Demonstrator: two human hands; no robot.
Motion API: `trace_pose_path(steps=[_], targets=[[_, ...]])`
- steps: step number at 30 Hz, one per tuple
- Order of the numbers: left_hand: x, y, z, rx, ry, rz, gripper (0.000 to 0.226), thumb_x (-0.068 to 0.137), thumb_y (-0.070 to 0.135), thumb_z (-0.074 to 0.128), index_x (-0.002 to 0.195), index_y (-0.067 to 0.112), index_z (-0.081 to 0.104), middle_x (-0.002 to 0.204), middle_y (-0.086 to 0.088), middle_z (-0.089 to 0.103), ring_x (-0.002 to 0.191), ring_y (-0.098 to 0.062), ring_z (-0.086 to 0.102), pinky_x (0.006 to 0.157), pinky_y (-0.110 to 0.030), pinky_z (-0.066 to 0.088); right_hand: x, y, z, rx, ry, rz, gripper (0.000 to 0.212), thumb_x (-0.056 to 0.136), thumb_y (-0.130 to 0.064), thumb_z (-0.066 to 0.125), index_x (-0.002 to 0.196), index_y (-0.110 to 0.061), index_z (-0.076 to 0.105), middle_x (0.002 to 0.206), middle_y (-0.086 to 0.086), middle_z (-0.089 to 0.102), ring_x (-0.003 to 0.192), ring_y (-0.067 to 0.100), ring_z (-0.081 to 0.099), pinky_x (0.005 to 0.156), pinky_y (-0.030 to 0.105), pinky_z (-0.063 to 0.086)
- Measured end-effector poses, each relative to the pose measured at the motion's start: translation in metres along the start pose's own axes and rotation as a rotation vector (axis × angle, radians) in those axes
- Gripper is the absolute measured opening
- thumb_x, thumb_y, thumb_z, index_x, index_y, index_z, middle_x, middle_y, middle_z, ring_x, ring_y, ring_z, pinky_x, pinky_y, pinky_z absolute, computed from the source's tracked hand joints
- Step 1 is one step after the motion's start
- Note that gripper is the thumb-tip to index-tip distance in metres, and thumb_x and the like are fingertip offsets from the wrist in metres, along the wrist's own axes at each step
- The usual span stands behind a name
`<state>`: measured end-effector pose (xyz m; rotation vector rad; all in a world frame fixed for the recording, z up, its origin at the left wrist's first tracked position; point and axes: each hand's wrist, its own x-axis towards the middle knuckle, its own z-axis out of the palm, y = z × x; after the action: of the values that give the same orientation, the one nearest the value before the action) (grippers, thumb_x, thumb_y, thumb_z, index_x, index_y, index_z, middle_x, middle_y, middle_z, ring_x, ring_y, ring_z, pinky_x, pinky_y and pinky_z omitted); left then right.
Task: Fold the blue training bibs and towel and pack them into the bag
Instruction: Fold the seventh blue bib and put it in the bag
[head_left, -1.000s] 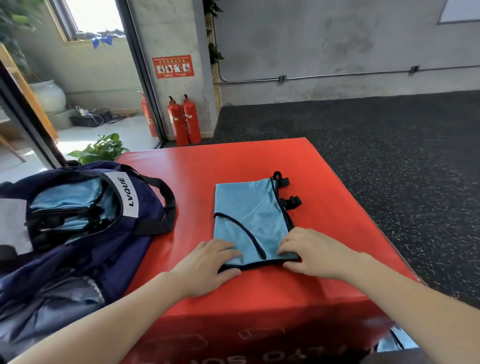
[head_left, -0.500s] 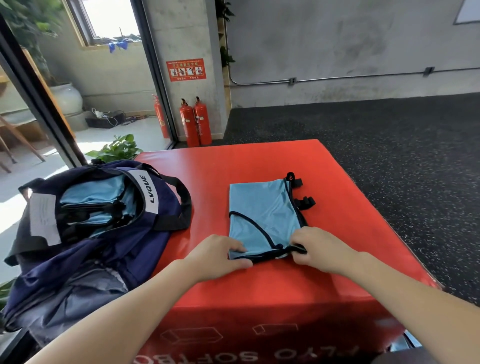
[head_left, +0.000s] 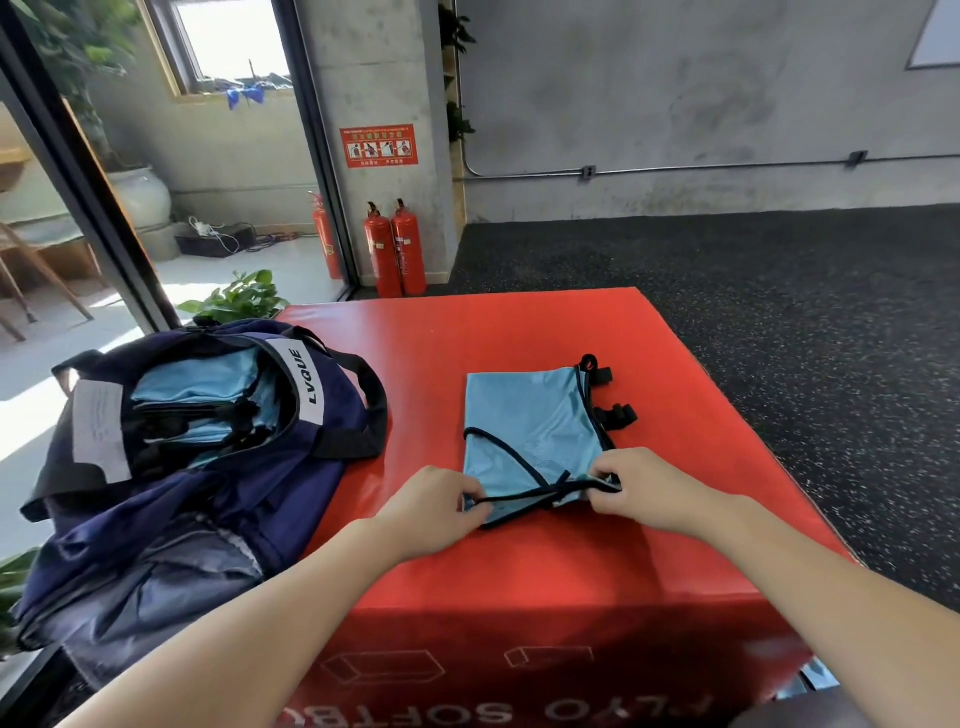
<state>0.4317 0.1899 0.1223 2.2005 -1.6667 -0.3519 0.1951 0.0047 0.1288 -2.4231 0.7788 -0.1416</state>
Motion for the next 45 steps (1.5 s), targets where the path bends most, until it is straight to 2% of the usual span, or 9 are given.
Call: trace_pose_path(steps=[7,12,18,23,29,35,38,42,45], targets=[[-0.008,0.008,-0.013,-0.193,0.129,-0.068,0.013,0.084,0.033,0.074,0.076,0.022,0.074,0.07,0.009,0.069,0.065,-0.002,0.058,0.063,-0.018,0.046,-0.009,-0.007,-0.013,0.029,0.019,0.015,0.032,0.072,-0.043,0.066,0.068,-0.013,0.057,0.058,-0.009,0.045,0.053,0.007,0.035,0.053,0.03,0.029],[-0.012,0.023,-0.026,-0.383,0.056,-0.073,0.014,0.083,0.022,0.071,0.07,0.017,0.07,0.063,0.001,0.068,0.056,-0.004,0.054,0.06,-0.025,0.046,-0.015,-0.015,-0.029,0.138,-0.047,0.08,0.03,0.067,-0.038,0.065,0.067,-0.009,0.056,0.057,-0.007,0.042,0.055,0.011,0.036,0.056,0.03,0.029],[-0.017,0.034,-0.031,-0.639,-0.007,-0.043,0.039,0.066,0.035,0.058,0.068,-0.003,0.052,0.065,-0.003,0.041,0.068,-0.017,0.036,0.064,-0.033,0.028,-0.021,-0.024,-0.043,0.281,-0.2,0.075,0.024,0.064,-0.034,0.059,0.071,-0.012,0.057,0.069,0.006,0.034,0.064,0.017,0.026,0.057,0.031,0.02],[-0.01,0.042,-0.031,-0.82,0.012,-0.079,0.036,0.073,0.026,0.058,0.069,-0.008,0.046,0.066,-0.008,0.04,0.064,-0.02,0.041,0.059,-0.032,0.04,-0.014,-0.012,-0.047,0.49,-0.231,0.119,0.025,0.069,-0.023,0.065,0.079,-0.001,0.058,0.079,0.011,0.04,0.074,0.026,0.033,0.061,0.034,0.026],[0.021,0.025,-0.028,-0.716,0.134,-0.202,0.028,0.083,0.033,0.063,0.077,0.006,0.066,0.071,-0.015,0.068,0.062,-0.02,0.064,0.075,-0.051,0.058,0.011,-0.004,-0.05,0.455,-0.091,0.133,0.027,0.08,-0.025,0.07,0.076,-0.002,0.056,0.073,0.007,0.041,0.069,0.024,0.035,0.064,0.036,0.023],[0.059,0.011,-0.02,-0.64,0.241,-0.287,0.032,0.077,0.055,0.058,0.075,0.024,0.069,0.074,-0.014,0.07,0.064,-0.023,0.063,0.074,-0.057,0.058,0.046,-0.001,-0.053,0.398,0.036,0.111,0.012,0.087,-0.017,0.072,0.076,-0.011,0.071,0.055,-0.007,0.048,0.049,0.005,0.039,0.051,0.017,0.033],[0.073,0.008,-0.013,-0.565,0.256,-0.317,0.029,0.087,0.05,0.056,0.078,0.025,0.068,0.073,-0.008,0.07,0.073,-0.032,0.068,0.072,-0.051,0.059,0.066,0.006,-0.049,0.286,0.08,0.118,0.011,0.084,-0.025,0.075,0.076,-0.018,0.074,0.054,-0.008,0.044,0.048,0.006,0.035,0.051,0.024,0.029],[0.091,0.002,-0.003,-0.455,0.269,-0.338,0.024,0.098,0.039,0.055,0.086,0.022,0.065,0.065,0.003,0.061,0.064,-0.017,0.058,0.061,-0.033,0.047,0.085,0.015,-0.044,0.155,0.082,0.143,0.011,0.085,-0.032,0.074,0.077,-0.025,0.073,0.05,-0.013,0.05,0.044,0.002,0.038,0.052,0.025,0.033],[0.097,-0.004,0.004,-0.452,0.259,-0.374,0.024,0.098,0.046,0.053,0.089,0.026,0.064,0.073,0.005,0.065,0.066,-0.016,0.06,0.067,-0.035,0.053,0.094,0.023,-0.04,0.079,0.027,0.171,0.01,0.087,-0.037,0.071,0.081,-0.029,0.073,0.059,-0.009,0.058,0.049,0.007,0.045,0.053,0.027,0.036]])
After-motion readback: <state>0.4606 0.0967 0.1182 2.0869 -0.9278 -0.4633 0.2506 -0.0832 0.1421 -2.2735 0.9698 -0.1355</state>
